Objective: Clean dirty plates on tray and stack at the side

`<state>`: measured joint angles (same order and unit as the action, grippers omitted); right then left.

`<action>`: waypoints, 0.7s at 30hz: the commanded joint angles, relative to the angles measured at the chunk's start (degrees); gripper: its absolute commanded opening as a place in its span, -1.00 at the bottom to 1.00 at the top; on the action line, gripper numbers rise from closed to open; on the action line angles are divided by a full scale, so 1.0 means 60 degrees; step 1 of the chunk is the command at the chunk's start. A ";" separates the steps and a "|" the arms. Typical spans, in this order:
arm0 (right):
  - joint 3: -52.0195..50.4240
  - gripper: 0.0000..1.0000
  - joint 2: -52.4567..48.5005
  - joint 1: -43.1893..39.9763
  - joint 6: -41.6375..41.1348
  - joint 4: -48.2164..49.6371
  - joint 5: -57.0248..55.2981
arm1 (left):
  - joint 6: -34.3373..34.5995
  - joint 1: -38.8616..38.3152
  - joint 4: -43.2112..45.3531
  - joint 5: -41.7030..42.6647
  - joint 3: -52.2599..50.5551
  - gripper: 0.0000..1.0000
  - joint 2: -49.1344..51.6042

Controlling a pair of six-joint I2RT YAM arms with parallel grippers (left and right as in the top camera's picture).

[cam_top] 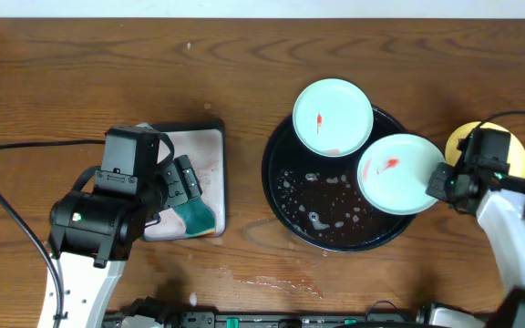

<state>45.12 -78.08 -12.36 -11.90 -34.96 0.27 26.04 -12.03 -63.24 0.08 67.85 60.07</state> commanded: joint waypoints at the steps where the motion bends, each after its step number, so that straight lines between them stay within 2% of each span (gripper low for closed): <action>1: -0.0040 -0.98 0.1133 0.0229 0.0084 -0.0364 0.1530 | -0.0058 0.0040 -0.0058 -0.0007 0.0109 0.77 0.0026; 4: -0.0047 -0.98 0.1621 0.0725 0.0106 -0.0878 0.1978 | -0.0058 0.0040 -0.0058 -0.0007 0.0109 0.76 0.0026; 8: -0.0324 -0.98 0.1486 0.1872 0.0055 -0.1049 0.1963 | -0.0058 0.0040 -0.0058 -0.0007 0.0109 0.77 0.0026; 14: -0.1479 -0.98 0.0426 0.3406 -0.1286 0.0681 0.1093 | -0.0058 0.0040 -0.0058 -0.0007 0.0109 0.77 0.0026; 18: -0.1610 -0.98 -0.0357 0.3752 -0.1188 0.1741 0.1060 | -0.0058 0.0040 -0.0058 -0.0007 0.0109 0.77 0.0026; 19: -0.1599 -0.82 -0.0423 0.3767 -0.0874 0.1909 0.1133 | -0.0058 0.0040 -0.0058 -0.0007 0.0109 0.77 0.0026; 20: -0.1534 -0.47 -0.0415 0.3759 -0.0543 0.1920 0.1220 | -0.0051 0.0040 -0.0044 -0.0007 0.0109 0.77 0.0026; 21: -0.1421 -0.28 -0.0346 0.3745 -0.0364 0.1781 0.1217 | -0.0051 0.0040 -0.0018 -0.0007 0.0109 0.77 0.0026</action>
<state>35.42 -80.64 9.52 -17.06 -24.12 7.70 26.04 -12.03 -63.22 0.08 67.85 60.12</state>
